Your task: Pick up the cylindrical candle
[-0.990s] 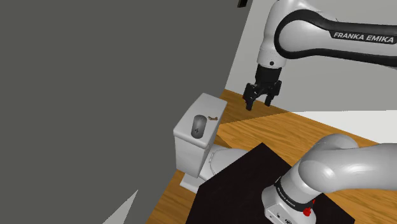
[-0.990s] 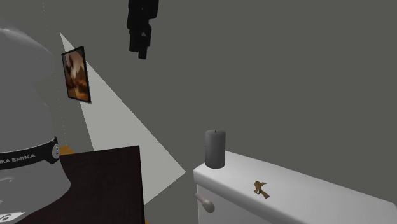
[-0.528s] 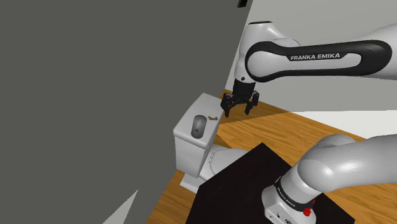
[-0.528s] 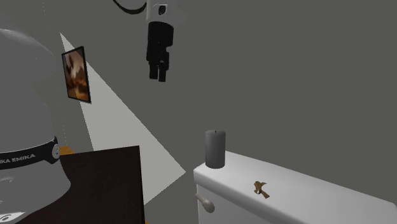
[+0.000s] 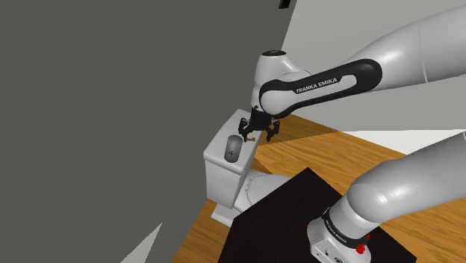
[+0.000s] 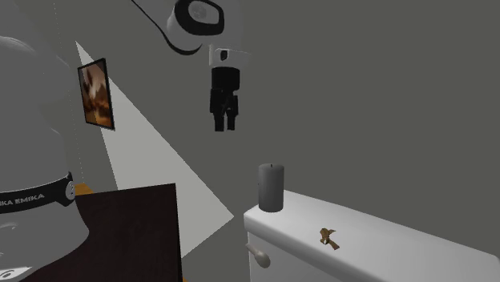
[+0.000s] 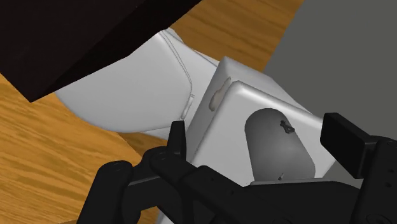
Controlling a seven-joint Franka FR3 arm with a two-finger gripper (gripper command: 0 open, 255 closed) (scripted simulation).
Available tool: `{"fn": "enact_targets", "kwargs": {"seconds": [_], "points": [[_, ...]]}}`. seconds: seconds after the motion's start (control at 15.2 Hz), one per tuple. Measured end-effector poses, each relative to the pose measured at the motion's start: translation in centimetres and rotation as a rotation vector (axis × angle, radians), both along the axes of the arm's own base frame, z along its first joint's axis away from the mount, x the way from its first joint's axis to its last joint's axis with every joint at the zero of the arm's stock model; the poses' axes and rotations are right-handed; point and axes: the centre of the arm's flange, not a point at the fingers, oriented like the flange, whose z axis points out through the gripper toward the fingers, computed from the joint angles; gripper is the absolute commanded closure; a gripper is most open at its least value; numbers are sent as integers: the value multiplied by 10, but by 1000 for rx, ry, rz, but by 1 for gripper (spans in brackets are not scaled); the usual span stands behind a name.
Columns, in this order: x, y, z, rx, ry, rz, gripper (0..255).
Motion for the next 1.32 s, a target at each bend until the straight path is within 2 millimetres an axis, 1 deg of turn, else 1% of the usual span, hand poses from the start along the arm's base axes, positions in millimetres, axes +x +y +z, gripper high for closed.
{"fn": "enact_targets", "kwargs": {"seconds": [0.13, 0.26, 0.4, 0.46, 0.53, 0.73, 0.99, 1.25, 1.32], "points": [[17, 6, -20, -13, -19, -44, 0], [37, 7, -35, -26, -38, -89, 0], [52, 9, -53, -40, -57, -133, 0], [64, 14, -62, -45, -67, -154, 0], [70, 12, -71, -53, -76, -177, 0], [97, 8, -96, -71, -102, -241, 0], [105, 9, -118, -77, -110, -259, 0], [104, 8, -138, -78, -111, -260, 0], [104, 8, -140, -77, -111, -260, 255]]}}
